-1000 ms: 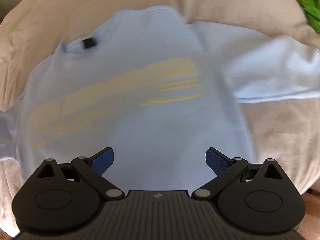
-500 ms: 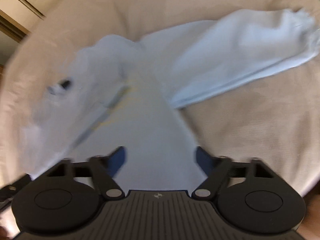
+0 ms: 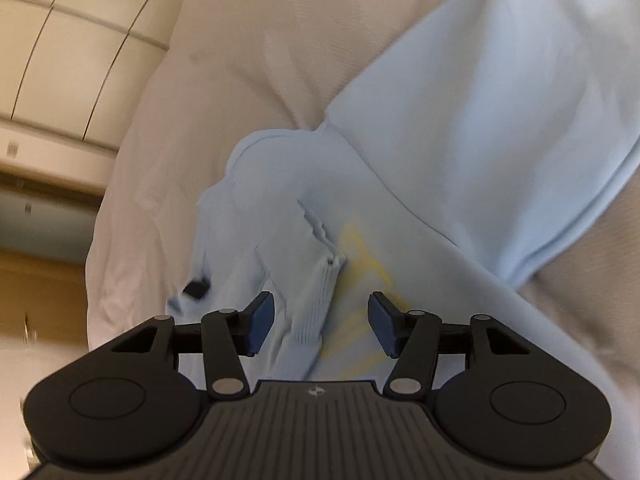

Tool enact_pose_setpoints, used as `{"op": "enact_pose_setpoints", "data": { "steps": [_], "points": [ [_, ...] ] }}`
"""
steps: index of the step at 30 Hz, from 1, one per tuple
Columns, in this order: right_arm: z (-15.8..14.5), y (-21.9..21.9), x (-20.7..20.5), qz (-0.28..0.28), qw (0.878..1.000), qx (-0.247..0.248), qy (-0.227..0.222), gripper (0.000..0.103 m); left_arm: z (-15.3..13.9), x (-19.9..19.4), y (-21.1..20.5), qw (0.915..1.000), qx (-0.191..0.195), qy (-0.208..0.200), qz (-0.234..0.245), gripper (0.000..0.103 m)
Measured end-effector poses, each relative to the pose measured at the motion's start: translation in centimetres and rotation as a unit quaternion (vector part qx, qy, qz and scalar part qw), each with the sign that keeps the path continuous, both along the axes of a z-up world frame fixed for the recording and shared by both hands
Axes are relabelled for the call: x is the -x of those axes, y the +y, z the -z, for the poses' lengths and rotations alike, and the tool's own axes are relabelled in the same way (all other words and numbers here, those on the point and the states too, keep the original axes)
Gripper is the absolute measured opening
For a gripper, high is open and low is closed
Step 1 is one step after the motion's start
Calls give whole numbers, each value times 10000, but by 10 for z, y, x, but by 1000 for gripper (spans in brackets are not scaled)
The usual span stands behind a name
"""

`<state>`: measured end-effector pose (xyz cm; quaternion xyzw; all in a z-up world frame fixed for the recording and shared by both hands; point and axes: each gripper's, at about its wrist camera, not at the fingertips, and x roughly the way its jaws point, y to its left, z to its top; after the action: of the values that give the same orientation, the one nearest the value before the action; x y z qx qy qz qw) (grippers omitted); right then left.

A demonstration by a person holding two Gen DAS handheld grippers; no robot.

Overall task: Fold clothes
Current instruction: 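Grasp a sleeve cuff with the left gripper and fold it across the body, then grasp the other sleeve cuff with the right gripper and fold it across the body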

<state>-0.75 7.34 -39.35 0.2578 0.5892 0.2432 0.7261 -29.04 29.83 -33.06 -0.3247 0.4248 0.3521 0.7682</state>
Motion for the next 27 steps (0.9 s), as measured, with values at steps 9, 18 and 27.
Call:
{"op": "enact_pose_setpoints", "data": {
  "steps": [9, 18, 27],
  "points": [
    [-39, 5, 36, -424, 9873, 759, -1327, 6, 13, -8, 15, 9994, 34, 131, 308, 36],
    [-26, -1, 39, -443, 9755, 1390, -1648, 33, 10, -26, 3, 9980, -121, 366, 496, 39],
    [-18, -88, 20, 317, 9824, 1538, -1016, 43, 0, -76, -47, 9937, -219, 447, 1008, 41]
  ]
}}
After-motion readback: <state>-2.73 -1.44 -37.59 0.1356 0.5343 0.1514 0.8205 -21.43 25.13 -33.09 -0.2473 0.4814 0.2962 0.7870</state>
